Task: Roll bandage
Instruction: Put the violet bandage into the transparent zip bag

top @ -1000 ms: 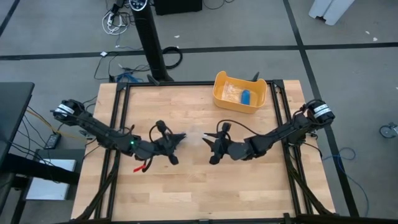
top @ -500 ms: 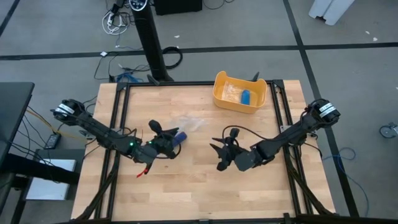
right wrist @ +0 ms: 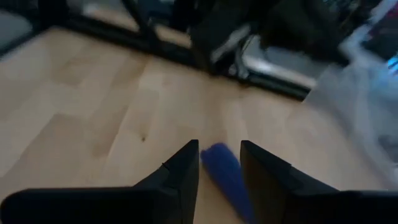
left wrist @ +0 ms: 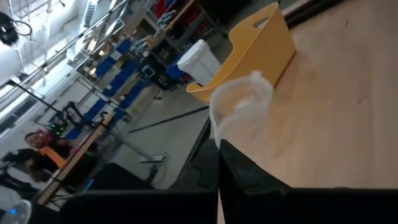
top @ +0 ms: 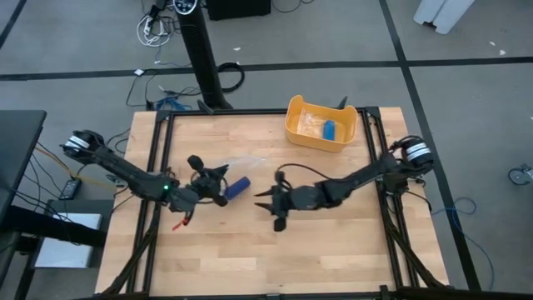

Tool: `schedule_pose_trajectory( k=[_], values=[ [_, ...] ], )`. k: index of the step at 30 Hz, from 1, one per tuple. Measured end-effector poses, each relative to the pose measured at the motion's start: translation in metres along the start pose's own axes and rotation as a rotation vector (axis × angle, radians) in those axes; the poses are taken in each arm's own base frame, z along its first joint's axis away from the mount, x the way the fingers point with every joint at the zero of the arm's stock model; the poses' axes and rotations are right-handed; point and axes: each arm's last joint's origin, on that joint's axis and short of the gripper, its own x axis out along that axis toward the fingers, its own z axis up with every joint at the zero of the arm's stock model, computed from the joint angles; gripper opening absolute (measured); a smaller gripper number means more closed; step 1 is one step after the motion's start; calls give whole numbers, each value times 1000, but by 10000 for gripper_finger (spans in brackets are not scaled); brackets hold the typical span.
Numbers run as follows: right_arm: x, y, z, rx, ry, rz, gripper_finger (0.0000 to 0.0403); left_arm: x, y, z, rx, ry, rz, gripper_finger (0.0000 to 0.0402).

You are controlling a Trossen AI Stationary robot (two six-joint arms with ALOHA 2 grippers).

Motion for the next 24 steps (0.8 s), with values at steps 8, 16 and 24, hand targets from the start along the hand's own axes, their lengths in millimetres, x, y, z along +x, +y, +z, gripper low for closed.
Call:
schedule_pose_trajectory(
  k=[8,16,24],
  values=[
    [62,-9,-1,-58,158,103,177,-12,26,-12,-139,-45,14,1],
    [113,-30,-8,-115,282,97,218,-11,43,-21,-155,-24,73,1],
    [150,-42,-21,-150,406,101,231,-8,43,-27,-164,-19,67,1]
  ],
)
